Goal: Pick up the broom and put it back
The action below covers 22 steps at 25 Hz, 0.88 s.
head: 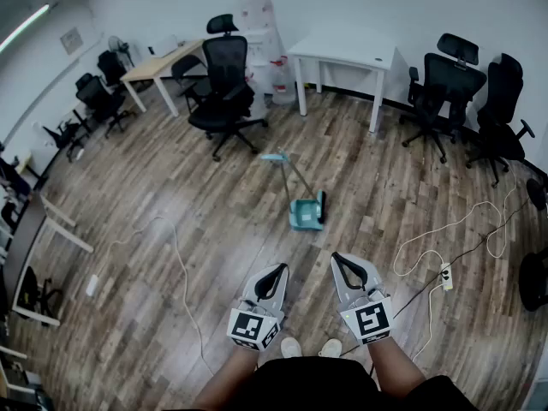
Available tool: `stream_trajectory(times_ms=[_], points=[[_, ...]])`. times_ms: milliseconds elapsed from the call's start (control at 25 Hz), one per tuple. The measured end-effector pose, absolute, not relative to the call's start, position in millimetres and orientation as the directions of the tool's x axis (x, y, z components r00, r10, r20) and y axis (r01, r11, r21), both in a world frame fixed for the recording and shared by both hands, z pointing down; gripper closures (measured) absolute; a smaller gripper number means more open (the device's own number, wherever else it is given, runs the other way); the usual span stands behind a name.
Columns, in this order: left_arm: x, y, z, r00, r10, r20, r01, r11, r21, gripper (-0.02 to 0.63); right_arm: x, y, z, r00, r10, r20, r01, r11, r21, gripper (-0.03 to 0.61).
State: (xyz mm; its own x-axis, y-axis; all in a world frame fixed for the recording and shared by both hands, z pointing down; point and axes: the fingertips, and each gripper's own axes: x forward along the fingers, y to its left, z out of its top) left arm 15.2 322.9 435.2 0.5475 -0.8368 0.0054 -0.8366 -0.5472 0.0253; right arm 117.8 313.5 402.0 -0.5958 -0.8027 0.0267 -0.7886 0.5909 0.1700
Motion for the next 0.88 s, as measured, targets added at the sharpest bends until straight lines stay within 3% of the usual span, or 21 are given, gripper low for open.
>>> stream_trajectory(times_ms=[480,880], points=[[-13,323,440,0.571,-0.821,0.015,-0.821,-0.571,0.033,0.595,87,316,406,-0.607,-0.794,0.031,-0.777,0.6,0.19,0.577],[-49,313,451,0.573,-0.819,0.008,-0.819,-0.572,0.045,0.594,67,311,421,-0.579,-0.813,0.058,-0.806,0.582,0.109,0.577]])
